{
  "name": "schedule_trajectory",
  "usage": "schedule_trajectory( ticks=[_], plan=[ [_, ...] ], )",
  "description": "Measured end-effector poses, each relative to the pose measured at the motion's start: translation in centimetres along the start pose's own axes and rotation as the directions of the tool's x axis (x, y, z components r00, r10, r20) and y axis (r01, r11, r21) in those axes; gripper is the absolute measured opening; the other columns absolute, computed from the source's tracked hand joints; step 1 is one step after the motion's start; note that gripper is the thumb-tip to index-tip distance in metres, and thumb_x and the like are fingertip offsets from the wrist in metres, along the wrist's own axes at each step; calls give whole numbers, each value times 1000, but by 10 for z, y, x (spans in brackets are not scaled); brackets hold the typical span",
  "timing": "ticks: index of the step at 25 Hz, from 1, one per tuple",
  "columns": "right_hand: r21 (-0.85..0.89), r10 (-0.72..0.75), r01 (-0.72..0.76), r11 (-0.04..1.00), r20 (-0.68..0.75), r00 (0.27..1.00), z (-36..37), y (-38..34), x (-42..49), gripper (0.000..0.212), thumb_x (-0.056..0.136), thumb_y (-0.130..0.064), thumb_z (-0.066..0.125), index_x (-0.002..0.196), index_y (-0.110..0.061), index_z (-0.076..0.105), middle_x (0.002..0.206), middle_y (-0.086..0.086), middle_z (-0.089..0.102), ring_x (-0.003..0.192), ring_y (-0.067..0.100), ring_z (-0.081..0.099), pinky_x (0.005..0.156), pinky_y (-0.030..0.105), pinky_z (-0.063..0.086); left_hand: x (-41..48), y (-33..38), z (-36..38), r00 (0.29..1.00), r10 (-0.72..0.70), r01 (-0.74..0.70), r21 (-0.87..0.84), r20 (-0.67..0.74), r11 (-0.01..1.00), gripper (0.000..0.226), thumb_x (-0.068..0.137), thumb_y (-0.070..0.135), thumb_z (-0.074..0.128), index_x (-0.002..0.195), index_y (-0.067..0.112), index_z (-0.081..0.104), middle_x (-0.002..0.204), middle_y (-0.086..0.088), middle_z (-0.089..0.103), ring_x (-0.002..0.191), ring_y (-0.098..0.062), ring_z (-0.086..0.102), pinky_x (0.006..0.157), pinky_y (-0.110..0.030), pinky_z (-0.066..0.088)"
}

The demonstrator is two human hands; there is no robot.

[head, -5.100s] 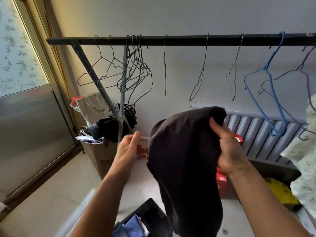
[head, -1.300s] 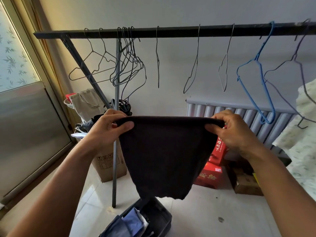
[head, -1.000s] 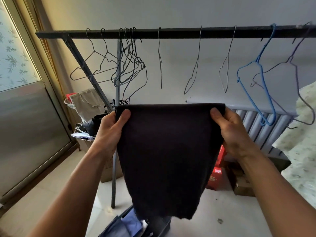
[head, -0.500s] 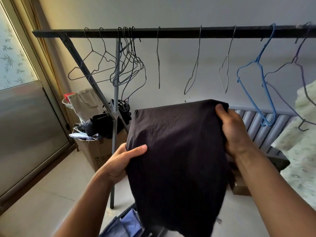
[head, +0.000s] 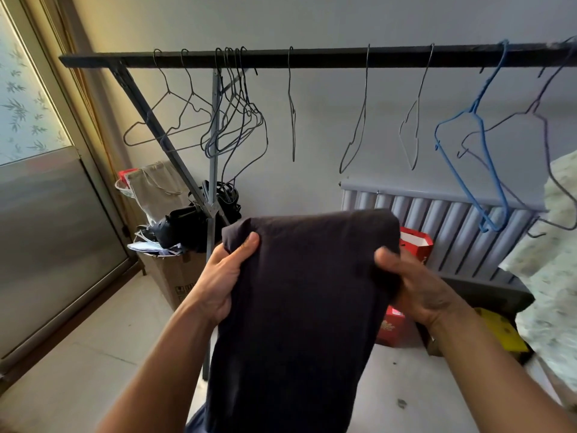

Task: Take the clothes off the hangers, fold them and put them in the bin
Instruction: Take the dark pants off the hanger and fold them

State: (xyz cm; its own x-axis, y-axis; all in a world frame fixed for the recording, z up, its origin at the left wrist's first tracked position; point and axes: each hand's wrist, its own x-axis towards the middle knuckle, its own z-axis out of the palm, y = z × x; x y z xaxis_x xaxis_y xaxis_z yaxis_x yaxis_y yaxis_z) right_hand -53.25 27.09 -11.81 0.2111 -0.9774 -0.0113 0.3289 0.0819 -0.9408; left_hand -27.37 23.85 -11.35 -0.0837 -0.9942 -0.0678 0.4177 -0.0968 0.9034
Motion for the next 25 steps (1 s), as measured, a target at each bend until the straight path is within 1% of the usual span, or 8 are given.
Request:
schedule_trajectory(
  ticks=[3,9,13,16,17,19,22,25],
  plan=[
    [-167,37,-54,984,-103,994,8,11,5,68,68,-10,82,129,-13,53,122,8,66,105,23,68,84,33,58,2,1,-2,1000,0,-1,-22,-24,1000,25,91,14,60,72,9,75,73,-13,73,60,-20,71,55,-34,61],
    [-34,-34,25,999,-287,957,10,10,13,24,85,-4,64,109,-8,66,104,7,74,92,21,72,75,31,57,1,7,-17,997,-41,41,9,67,999,15,89,3,58,100,6,66,91,-14,75,78,-25,74,64,-38,61],
    [-209,-157,65,976,-462,873,10,16,25,37,85,-9,69,121,-13,60,115,7,69,102,24,68,84,39,57,18,-5,-24,983,176,-131,461,-56,878,22,92,12,64,111,21,58,108,-7,70,105,-26,67,93,-48,53],
    [-458,-255,-27,888,-541,801,10,25,33,59,85,-20,72,136,-29,45,137,0,51,124,21,51,101,45,48,25,-12,-28,943,274,-127,558,-189,820,57,81,22,77,128,29,45,109,-3,64,99,-20,65,92,-43,54],
    [-462,-246,-41,886,-543,803,12,25,35,47,88,-20,69,131,-30,51,133,0,53,121,22,52,98,42,49,25,-14,-27,945,261,-122,529,-198,840,62,81,21,78,132,34,45,105,-3,64,94,-20,66,86,-40,57],
    [-394,-166,-60,917,-515,841,16,20,32,14,92,-21,63,106,-20,66,111,5,65,104,22,62,85,32,53,22,-16,-22,962,209,-113,440,-177,891,40,84,18,75,117,35,63,95,-7,66,79,-20,64,70,-32,58],
    [-278,60,-158,948,-331,942,11,13,24,44,73,-37,75,105,-9,66,100,9,69,95,23,65,84,34,53,16,-8,-21,984,90,-34,335,-155,942,9,84,16,73,89,22,78,91,-13,72,80,-24,64,74,-34,58],
    [-401,129,-190,896,-174,976,5,9,17,60,69,-4,80,124,-8,55,115,12,60,107,27,61,97,40,51,13,2,-32,1000,22,-27,456,16,890,44,78,-2,74,119,13,67,108,-17,69,95,-30,67,90,-43,56]
  ],
)
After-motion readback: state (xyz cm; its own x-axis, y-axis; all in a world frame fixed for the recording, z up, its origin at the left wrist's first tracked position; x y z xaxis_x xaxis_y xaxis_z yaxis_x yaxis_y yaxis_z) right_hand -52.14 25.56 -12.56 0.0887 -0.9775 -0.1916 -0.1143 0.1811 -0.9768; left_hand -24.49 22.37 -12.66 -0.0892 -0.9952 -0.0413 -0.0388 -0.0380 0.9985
